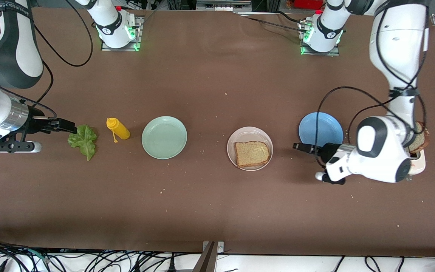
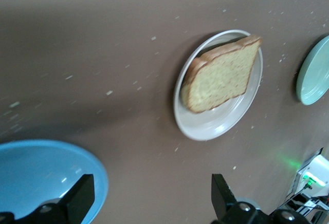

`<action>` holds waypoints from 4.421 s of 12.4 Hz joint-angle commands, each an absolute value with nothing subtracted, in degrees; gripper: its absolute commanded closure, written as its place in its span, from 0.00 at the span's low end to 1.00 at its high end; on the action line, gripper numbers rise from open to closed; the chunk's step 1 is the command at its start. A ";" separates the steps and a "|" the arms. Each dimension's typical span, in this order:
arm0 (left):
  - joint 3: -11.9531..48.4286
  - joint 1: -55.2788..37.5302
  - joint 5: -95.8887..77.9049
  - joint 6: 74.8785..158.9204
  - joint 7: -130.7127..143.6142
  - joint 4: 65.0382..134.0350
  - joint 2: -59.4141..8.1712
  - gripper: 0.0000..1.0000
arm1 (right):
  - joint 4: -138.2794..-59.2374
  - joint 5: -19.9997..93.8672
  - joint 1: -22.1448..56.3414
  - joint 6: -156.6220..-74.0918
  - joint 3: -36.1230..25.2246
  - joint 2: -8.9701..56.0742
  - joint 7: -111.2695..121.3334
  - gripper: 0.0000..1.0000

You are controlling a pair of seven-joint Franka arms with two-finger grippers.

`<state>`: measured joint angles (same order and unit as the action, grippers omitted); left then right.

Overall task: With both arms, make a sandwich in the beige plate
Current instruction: 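Open the left gripper to release the bread while the right gripper advances, then withdraw the left gripper while the right gripper opens above the mustard, then lower the right gripper and grasp the yellow mustard bottle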

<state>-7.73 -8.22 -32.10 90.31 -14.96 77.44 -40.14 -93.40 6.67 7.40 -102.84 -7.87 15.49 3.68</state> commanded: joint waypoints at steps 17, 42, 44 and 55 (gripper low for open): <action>-8.35 -3.17 -4.13 76.29 -12.84 69.52 -25.75 0.00 | -126.30 54.98 6.59 -122.01 -19.68 9.82 96.87 0.01; -8.09 -3.08 -4.48 76.20 -8.88 69.61 -25.75 0.00 | -125.51 93.94 4.66 -99.58 -16.97 34.36 140.27 0.01; -8.09 -3.08 -4.66 76.20 -8.88 69.70 -25.75 0.00 | -125.42 94.66 4.66 -99.58 -16.44 34.54 140.27 0.17; -8.00 -3.16 -4.48 76.20 -8.88 70.05 -25.75 0.00 | -116.55 90.72 8.77 -114.56 -16.79 29.29 131.34 1.00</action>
